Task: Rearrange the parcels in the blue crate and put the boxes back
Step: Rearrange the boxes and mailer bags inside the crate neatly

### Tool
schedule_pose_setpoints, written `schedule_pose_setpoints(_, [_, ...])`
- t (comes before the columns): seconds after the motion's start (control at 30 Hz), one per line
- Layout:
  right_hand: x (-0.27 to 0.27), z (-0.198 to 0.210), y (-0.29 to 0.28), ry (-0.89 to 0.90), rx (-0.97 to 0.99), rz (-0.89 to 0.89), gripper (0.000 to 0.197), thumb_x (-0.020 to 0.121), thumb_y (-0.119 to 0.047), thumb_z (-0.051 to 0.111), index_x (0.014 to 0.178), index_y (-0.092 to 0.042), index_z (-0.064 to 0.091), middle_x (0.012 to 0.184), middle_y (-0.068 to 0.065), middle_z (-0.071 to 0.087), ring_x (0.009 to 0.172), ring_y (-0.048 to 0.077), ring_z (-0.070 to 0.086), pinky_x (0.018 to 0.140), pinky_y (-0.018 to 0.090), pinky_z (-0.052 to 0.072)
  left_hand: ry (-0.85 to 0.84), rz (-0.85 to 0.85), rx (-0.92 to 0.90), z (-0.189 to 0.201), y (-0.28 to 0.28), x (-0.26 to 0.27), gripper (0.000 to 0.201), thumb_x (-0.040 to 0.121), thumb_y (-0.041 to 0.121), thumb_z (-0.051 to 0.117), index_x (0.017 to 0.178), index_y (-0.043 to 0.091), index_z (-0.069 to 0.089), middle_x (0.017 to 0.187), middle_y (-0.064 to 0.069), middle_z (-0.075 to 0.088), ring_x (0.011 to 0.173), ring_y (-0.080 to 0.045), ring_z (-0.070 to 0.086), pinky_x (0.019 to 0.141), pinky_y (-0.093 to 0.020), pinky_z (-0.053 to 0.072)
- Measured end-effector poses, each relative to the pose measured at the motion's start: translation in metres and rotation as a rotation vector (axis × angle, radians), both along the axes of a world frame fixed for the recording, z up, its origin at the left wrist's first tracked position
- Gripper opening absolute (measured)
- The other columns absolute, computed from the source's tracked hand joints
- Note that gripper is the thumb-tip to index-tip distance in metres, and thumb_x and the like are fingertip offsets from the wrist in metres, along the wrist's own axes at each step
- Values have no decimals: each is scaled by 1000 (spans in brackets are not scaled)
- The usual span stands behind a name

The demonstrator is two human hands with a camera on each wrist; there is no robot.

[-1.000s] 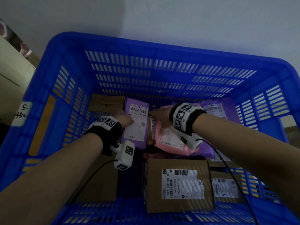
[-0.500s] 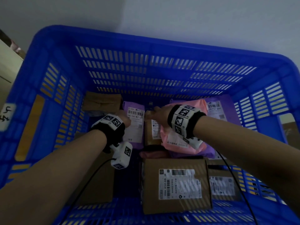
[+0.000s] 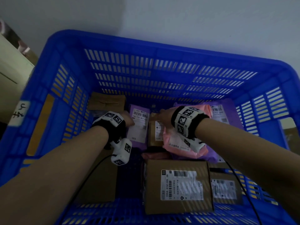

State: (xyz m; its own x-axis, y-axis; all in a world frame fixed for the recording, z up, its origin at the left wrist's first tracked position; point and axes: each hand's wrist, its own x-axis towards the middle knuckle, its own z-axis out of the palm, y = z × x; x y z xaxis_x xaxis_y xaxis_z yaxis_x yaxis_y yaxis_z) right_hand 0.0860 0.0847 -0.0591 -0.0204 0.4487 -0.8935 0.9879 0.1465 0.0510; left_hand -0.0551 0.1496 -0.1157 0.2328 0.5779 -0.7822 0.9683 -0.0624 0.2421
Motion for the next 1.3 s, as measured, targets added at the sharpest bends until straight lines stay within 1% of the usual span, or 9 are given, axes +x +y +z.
schedule_pose_setpoints(0.07, [3, 0, 3, 79, 70, -85, 80, 89, -19, 63, 151, -23, 13, 155, 10, 25, 138, 28, 34, 102, 35, 38, -135, 142, -34, -1, 7, -13, 18, 93, 21, 56, 103, 6, 57, 100, -13, 57, 88, -25, 56, 71, -31, 42])
schedule_pose_setpoints(0.13, [2, 1, 7, 166, 195, -203, 76, 89, -27, 63, 150, -16, 20, 152, 9, 32, 135, 27, 38, 106, 36, 37, -198, 270, -18, 5, 13, -32, 18, 91, 24, 60, 95, 7, 60, 104, -13, 58, 92, -25, 56, 74, -32, 44])
schedule_pose_setpoints(0.27, [-7, 3, 28, 324, 389, -491, 77, 90, -35, 61, 150, -14, 17, 155, 9, 27, 138, 27, 35, 111, 39, 35, -230, 438, 80, 27, 24, -68, 20, 90, 15, 58, 105, 2, 63, 114, -20, 61, 101, -31, 60, 82, -38, 50])
schedule_pose_setpoints(0.37, [-24, 0, 43, 444, 407, -605, 81, 89, -36, 61, 151, -11, 14, 157, 9, 22, 141, 26, 29, 114, 37, 31, -175, 506, 204, 36, 33, -83, 44, 95, 7, 49, 136, -8, 42, 137, -26, 47, 123, -37, 50, 81, -40, 49])
schedule_pose_setpoints(0.47, [-40, -9, 53, 553, 368, -719, 83, 89, -38, 61, 151, -11, 12, 158, 9, 18, 143, 26, 26, 115, 39, 29, -248, 600, 219, 25, 35, -90, 68, 93, 8, 54, 150, 3, 17, 151, -20, 29, 135, -33, 37, 106, -39, 39])
schedule_pose_setpoints(0.7, [-57, -34, 69, 721, 318, -988, 76, 87, -10, 65, 148, -13, 20, 150, 13, 31, 133, 32, 38, 107, 43, 41, -241, 605, 233, 10, 36, -86, 58, 94, 11, 51, 145, 0, 27, 145, -22, 39, 128, -36, 44, 103, -44, 40])
schedule_pose_setpoints(0.9, [-58, -46, 73, 724, 322, -1052, 83, 79, -16, 72, 146, -18, 24, 148, 9, 32, 133, 29, 38, 112, 39, 35, -152, 552, 236, 13, 40, -72, 38, 92, 3, 49, 126, -13, 49, 132, -28, 52, 123, -39, 49, 101, -38, 39])
schedule_pose_setpoints(1.07, [-57, -46, 70, 806, 350, -1136, 80, 76, -12, 75, 142, -13, 30, 144, 10, 36, 131, 28, 41, 111, 42, 37, -151, 627, 175, 21, 42, -66, 41, 99, 5, 41, 137, -10, 36, 143, -25, 42, 132, -34, 42, 108, -36, 34])
schedule_pose_setpoints(1.3, [-52, -18, 52, 958, 412, -1331, 90, 76, 3, 72, 148, -9, 18, 147, 11, 37, 131, 28, 43, 106, 43, 42, -454, 785, 252, 44, 27, -71, 57, 90, 2, 50, 142, -2, 27, 142, -25, 41, 128, -38, 44, 108, -42, 38])
